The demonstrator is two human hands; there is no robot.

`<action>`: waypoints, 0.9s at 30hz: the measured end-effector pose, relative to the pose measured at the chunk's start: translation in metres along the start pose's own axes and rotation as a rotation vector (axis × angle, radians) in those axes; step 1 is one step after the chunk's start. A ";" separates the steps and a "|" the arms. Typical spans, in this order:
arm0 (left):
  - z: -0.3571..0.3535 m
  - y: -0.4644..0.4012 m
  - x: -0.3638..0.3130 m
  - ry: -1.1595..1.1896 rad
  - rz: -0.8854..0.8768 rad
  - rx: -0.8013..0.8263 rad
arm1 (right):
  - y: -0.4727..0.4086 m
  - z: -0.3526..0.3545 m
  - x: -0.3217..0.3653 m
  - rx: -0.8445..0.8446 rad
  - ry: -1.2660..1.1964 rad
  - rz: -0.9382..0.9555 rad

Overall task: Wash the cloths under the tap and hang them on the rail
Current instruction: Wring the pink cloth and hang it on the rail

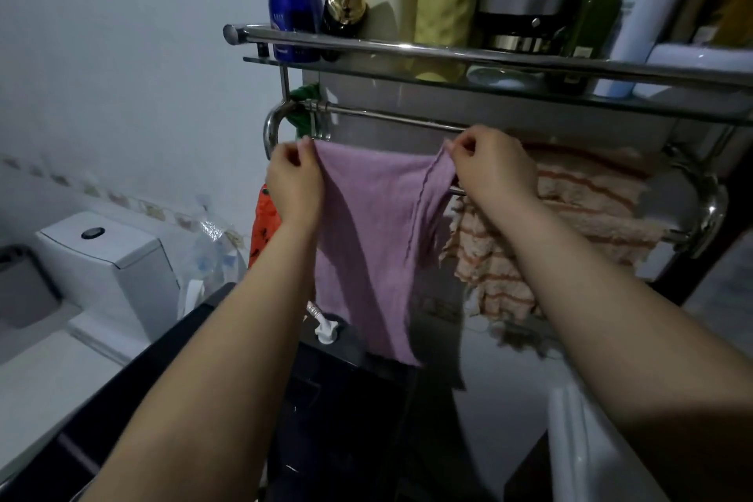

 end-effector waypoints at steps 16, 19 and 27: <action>-0.029 0.013 -0.008 -0.567 -0.558 -0.003 | 0.006 -0.037 0.046 0.250 0.180 0.498; -0.030 0.010 -0.013 -0.630 -0.562 -0.007 | 0.005 -0.032 0.040 0.241 0.168 0.440; -0.031 0.018 -0.021 -0.626 -0.486 0.028 | 0.013 0.006 -0.020 0.187 0.177 0.043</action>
Point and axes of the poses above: each hand's wrist, its own y-axis away from the middle knuckle, its own z-axis out of the back of the hand, x = y × z, the point moved 7 cm from there along -y, towards the middle knuckle, and after that the axes turned 14 degrees about z, right-handed, at the moved point
